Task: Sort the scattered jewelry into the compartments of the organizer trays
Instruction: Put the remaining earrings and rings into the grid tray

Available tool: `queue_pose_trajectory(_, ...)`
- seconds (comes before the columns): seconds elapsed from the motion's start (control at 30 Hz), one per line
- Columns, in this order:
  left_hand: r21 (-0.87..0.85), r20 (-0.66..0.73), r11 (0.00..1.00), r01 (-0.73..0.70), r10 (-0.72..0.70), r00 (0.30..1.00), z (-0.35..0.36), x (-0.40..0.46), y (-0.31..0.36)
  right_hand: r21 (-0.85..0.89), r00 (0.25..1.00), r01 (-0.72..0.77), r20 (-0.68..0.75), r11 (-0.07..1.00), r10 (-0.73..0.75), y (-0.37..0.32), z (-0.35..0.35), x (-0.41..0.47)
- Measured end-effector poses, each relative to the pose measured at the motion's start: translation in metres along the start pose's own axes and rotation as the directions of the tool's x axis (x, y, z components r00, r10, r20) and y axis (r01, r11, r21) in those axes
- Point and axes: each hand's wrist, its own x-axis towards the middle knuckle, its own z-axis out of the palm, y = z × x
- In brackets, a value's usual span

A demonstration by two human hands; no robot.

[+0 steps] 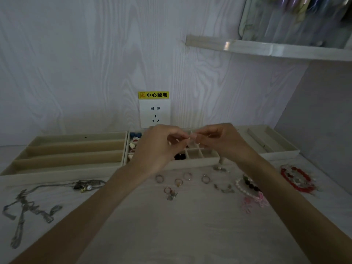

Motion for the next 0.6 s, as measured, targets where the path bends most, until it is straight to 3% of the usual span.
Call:
queue_pose_trajectory(0.2,0.033,0.085,0.999,0.033,-0.036,0.996,0.017,0.051,0.006,-0.153,0.992,0.019,-0.118,0.988,-0.038,0.008,-0.033,0.031)
queue_pose_trajectory(0.3,0.251,0.196,0.966,0.066,-0.117,0.973,0.023,0.061,0.0,-0.306,0.995,-0.033,-0.103,0.951,0.001,0.023,-0.037,0.042)
queue_pose_trajectory(0.4,0.396,0.138,0.915,0.081,-0.146,0.98,0.028,0.064,-0.008,-0.476,0.998,-0.062,-0.027,0.877,0.056,0.037,-0.036,0.048)
queue_pose_trajectory(0.5,0.463,0.167,0.886,0.022,-0.111,0.98,0.031,0.066,-0.017,-0.573,0.996,-0.056,0.028,0.818,0.088,0.044,-0.033,0.053)
queue_pose_trajectory(0.6,0.513,0.33,0.852,-0.111,-0.077,0.941,0.037,0.068,-0.024,-0.643,0.991,-0.047,0.065,0.764,0.115,0.045,-0.03,0.057)
